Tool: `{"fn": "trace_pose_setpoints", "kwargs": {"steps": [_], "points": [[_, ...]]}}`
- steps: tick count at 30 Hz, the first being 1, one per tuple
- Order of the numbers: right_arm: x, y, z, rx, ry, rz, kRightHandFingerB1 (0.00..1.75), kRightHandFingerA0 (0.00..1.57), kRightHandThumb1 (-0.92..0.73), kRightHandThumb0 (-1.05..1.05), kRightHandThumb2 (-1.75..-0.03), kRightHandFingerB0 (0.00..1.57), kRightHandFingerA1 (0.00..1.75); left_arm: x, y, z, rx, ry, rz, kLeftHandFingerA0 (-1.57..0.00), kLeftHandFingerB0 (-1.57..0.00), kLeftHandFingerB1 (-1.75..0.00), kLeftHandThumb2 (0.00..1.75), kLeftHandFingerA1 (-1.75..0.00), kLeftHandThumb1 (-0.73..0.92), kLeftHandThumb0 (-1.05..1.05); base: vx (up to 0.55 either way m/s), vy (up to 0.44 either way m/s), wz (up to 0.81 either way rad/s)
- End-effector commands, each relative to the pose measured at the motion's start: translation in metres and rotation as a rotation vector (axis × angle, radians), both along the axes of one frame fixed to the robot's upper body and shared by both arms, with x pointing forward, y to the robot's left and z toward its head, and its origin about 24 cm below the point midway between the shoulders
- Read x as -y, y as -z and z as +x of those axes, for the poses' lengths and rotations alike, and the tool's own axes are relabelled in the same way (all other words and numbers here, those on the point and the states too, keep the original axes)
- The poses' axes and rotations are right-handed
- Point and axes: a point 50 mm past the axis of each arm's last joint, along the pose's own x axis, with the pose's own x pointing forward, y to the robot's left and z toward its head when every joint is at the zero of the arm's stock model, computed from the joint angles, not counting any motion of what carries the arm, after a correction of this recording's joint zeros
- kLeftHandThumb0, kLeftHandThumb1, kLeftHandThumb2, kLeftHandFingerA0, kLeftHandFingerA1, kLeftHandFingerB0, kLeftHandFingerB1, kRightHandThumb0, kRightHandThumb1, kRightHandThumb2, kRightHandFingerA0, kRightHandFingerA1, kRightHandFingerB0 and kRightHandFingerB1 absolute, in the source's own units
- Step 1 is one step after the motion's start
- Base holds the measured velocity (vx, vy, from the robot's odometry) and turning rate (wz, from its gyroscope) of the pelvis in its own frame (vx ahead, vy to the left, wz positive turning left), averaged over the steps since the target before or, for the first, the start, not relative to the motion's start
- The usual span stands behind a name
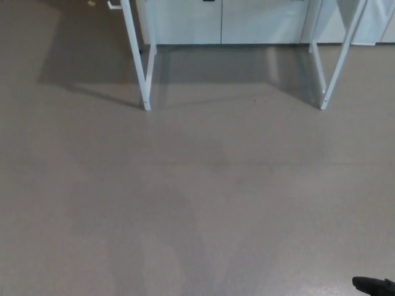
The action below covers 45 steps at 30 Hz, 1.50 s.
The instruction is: The robot walks towards a desk on which an eraser is kept on the left hand side and a container is kept on the right hand side. The robot picks up the eraser using its left hand and places it in the container.
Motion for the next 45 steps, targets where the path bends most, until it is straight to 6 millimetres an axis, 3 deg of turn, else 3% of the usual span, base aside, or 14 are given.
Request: {"fn": "trace_pose_setpoints", "kwargs": {"steps": [1, 2, 7, 12, 16, 17, 32, 33, 36, 38, 39, 40, 41, 45], "points": [[0.002, -0.002, 0.001, 0.014, 0.0, -0.018, 0.57, 0.46, -0.33, -0.15, -0.82, 0.27, 0.67, -0.006, -0.006, 0.005, 0.028, 0.031, 0.064, -0.35, -0.34, -0.32, 0.55, -0.42, 0.53, -0.23, 0.28, 0.099, -0.09], [0.002, -0.002, 0.001, 0.015, 0.005, -0.015, 0.49, 0.51, -0.51, -0.17, -0.55, 0.34, 0.61, -0.006, -0.006, 0.004, 0.03, 0.032, 0.06, -0.33, -0.34, -0.33, 0.55, -0.42, 0.53, -0.22, 0.36, 0.129, -0.14], [0.002, -0.002, 0.0, 0.013, -0.003, -0.017, 0.5, 0.51, -0.51, -0.19, -0.55, 0.34, 0.62, -0.006, -0.006, 0.004, 0.03, 0.042, 0.066, -0.34, -0.33, -0.32, 0.56, -0.41, 0.54, -0.21, 0.45, 0.103, -0.17], [0.002, -0.002, 0.0, 0.017, -0.012, -0.023, 0.58, 0.44, -0.33, -0.16, -0.82, 0.28, 0.66, -0.006, -0.005, 0.005, 0.032, 0.051, 0.079, -0.35, -0.33, -0.32, 0.55, -0.42, 0.54, -0.24, 0.29, 0.059, 0.05], [0.002, -0.002, 0.0, 0.012, -0.018, -0.029, 0.57, 0.47, -0.32, -0.18, -0.82, 0.27, 0.68, -0.005, -0.006, 0.004, 0.035, 0.06, 0.081, -0.33, -0.33, -0.33, 0.56, -0.41, 0.55, -0.22, 0.28, -0.101, 0.12], [0.002, -0.002, 0.0, 0.012, -0.022, -0.033, 0.49, 0.53, -0.51, -0.21, -0.55, 0.34, 0.63, -0.005, -0.006, 0.004, 0.035, 0.059, 0.083, -0.34, -0.34, -0.32, 0.56, -0.41, 0.54, -0.22, 0.31, -0.227, 0.14], [0.002, -0.002, -0.001, 0.013, -0.045, -0.045, 0.51, 0.55, -0.51, -0.22, -0.55, 0.37, 0.63, 0.0, -0.004, -0.001, 0.037, 0.071, 0.071, -0.33, -0.33, -0.32, 0.56, -0.42, 0.55, -0.2, 0.34, -0.147, 0.01], [0.002, -0.002, -0.001, 0.013, -0.046, -0.046, 0.51, 0.54, -0.5, -0.24, -0.55, 0.37, 0.63, 0.001, -0.004, -0.001, 0.043, 0.068, 0.066, -0.24, -0.2, -0.51, 0.85, -0.56, 0.37, -0.16, 0.35, 0.086, 0.18], [0.002, -0.002, -0.002, 0.012, -0.049, -0.049, 0.51, 0.57, -0.51, -0.23, -0.55, 0.37, 0.65, 0.003, -0.003, -0.002, 0.053, 0.064, 0.058, -0.22, -0.2, -0.52, 0.85, -0.56, 0.36, -0.16, 0.28, 0.01, 0.02], [0.002, -0.003, 0.0, 0.017, -0.061, -0.06, 0.51, 0.57, -0.5, -0.25, -0.56, 0.36, 0.65, 0.006, -0.001, 0.001, 0.065, 0.051, 0.055, -0.33, -0.34, -0.33, 0.56, -0.44, 0.54, -0.19, 0.27, -0.019, 0.08], [0.002, -0.002, -0.001, 0.018, -0.058, -0.053, 0.52, 0.57, -0.5, -0.25, -0.56, 0.36, 0.66, 0.008, -0.001, 0.001, 0.076, 0.052, 0.04, -0.22, -0.2, -0.52, 0.85, -0.56, 0.36, -0.16, 0.21, 0.013, 0.09], [0.001, -0.001, -0.001, 0.009, -0.046, -0.049, 0.51, 0.56, -0.5, -0.22, -0.55, 0.37, 0.64, 0.009, -0.002, 0.003, 0.081, 0.057, 0.042, -0.23, -0.21, -0.52, 0.84, -0.56, 0.35, -0.18, 0.19, -0.022, -0.03], [0.001, 0.0, 0.0, 0.007, -0.044, -0.044, 0.51, 0.56, -0.5, -0.22, -0.55, 0.36, 0.65, 0.011, -0.002, 0.005, 0.091, 0.057, 0.045, -0.32, -0.34, -0.32, 0.55, -0.44, 0.54, -0.22, 0.21, -0.06, 0.04], [0.003, -0.001, -0.004, 0.002, -0.06, -0.058, 0.51, 0.57, -0.5, -0.26, -0.56, 0.36, 0.65, 0.019, 0.0, 0.014, 0.117, 0.015, 0.007, -0.31, -0.35, -0.32, 0.56, -0.46, 0.53, -0.18, 0.22, -0.135, 0.06]]}}
